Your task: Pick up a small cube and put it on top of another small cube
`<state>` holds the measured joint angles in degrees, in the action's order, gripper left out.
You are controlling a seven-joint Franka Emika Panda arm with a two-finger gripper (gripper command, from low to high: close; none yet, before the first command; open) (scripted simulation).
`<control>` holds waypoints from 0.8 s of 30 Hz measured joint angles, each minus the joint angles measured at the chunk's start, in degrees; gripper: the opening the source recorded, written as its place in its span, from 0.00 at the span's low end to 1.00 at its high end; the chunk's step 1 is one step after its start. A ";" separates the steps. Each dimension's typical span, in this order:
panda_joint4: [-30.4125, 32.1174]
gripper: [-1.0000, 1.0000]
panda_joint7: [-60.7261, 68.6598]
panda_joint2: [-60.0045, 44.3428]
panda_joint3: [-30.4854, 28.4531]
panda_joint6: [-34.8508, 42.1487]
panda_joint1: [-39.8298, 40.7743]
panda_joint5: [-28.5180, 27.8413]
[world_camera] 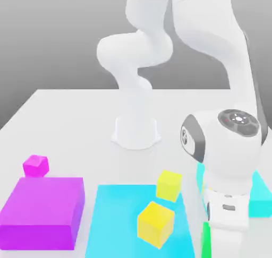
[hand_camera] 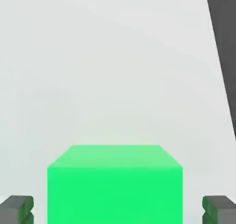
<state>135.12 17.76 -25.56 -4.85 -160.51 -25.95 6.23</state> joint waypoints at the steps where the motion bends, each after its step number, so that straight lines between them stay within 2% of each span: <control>1: 0.00 0.00 -0.01 0.00 0.00 0.05 0.00 -0.01; 4: -0.06 0.00 0.04 -0.31 0.06 -0.21 0.04 -0.01; 9: 1.56 0.00 -2.13 7.75 -2.08 6.28 -1.22 -1.92; 12: 2.43 0.00 -4.51 9.51 -2.76 6.00 -3.69 -5.11; 18: 3.07 0.00 -2.40 15.18 -7.75 5.13 -2.10 -12.86; 21: 5.22 0.00 3.19 18.87 -11.88 5.89 2.18 -15.90; 24: 8.12 0.00 10.53 22.76 -16.28 7.06 10.61 -18.44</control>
<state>143.25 28.29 -2.80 -21.13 -153.45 -15.33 -12.21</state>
